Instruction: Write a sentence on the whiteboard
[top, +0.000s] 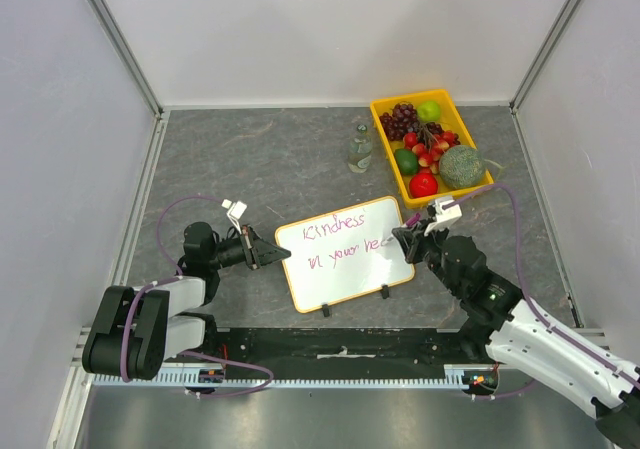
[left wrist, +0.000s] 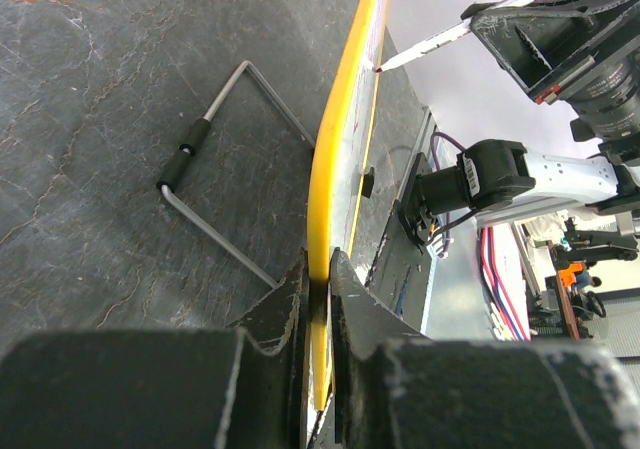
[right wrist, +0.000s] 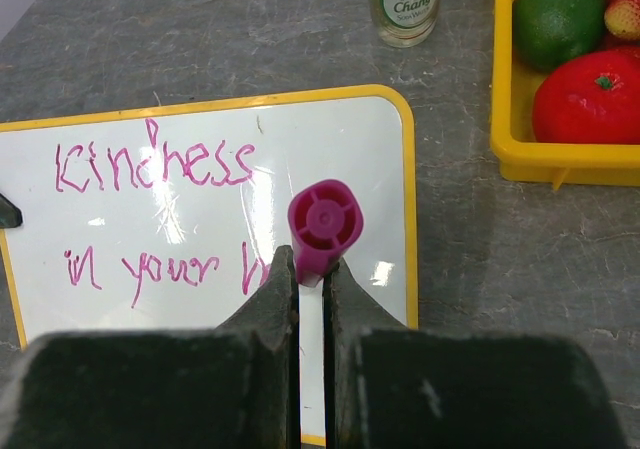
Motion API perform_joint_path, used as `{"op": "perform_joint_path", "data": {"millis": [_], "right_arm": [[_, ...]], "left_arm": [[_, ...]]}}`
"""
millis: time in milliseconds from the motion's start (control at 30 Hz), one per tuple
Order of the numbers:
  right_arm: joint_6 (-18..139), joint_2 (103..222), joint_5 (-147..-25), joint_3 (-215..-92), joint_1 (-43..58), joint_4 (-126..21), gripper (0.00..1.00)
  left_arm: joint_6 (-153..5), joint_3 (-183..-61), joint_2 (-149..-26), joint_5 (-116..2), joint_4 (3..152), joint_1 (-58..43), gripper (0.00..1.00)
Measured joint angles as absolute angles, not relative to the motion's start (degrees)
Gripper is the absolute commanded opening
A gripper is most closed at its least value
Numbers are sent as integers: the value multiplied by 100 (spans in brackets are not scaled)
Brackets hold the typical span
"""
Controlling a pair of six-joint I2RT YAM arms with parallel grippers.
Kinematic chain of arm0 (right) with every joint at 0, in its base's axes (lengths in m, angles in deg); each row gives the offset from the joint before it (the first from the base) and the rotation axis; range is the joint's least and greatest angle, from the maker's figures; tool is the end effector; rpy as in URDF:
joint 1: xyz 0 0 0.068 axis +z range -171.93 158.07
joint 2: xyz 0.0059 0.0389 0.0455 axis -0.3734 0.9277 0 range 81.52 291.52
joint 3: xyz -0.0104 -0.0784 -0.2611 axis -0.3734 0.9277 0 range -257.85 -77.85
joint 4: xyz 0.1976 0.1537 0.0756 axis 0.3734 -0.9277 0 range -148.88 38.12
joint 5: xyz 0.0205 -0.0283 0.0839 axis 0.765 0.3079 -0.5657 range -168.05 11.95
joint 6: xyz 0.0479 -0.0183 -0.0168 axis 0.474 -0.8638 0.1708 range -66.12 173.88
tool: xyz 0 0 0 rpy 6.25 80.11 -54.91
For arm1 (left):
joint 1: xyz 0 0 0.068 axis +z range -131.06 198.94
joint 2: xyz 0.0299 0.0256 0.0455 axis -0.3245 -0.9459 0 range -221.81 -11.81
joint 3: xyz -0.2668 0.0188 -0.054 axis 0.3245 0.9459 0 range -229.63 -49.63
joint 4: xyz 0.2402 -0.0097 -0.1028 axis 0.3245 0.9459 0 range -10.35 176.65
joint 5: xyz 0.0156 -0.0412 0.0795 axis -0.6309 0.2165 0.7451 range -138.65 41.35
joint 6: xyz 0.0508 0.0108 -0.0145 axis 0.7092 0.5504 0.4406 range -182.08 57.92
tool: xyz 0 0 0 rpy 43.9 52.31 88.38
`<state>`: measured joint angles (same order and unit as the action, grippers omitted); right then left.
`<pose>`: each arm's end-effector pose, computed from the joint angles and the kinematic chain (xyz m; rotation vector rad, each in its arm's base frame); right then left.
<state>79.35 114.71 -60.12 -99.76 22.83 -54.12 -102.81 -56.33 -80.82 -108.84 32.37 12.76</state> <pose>0.1185 0.1020 0.2437 -0.0817 1.8330 0.5903 0.1766 -0.0502 0.1472 0.2294 1.9566 -1.5067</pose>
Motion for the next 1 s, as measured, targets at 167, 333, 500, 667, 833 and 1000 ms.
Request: {"op": "perform_joint_path", "data": {"millis": [167,333,500,667,833,1000], "right_arm": [[7937,11377,-5988,-9971,2283,-5550,0],[7942,11368,-5863,-9965,2283,-5582,0],[7961,11488,-5786,-9965,2283,-5508,0],[7961,11589,-5721,-10009,2285,-5438,0],[7961,11622,-5614,-10074,2285,-5403,0],[7959,11690,-5574,-10096,2283,-5348,0]], "left_arm": [[-10281,-5633,-8082,-10884,3237,1276,2],[-10281,-5633,-8082,-10884,3237,1276,2],[-10281,-5633,-8082,-10884,3237,1276,2],[-10283,-5635,-8082,-10884,3237,1276,2],[-10283,-5635,-8082,-10884,3237,1276,2],[-10286,-5635,-8082,-10884,3237,1276,2]]}}
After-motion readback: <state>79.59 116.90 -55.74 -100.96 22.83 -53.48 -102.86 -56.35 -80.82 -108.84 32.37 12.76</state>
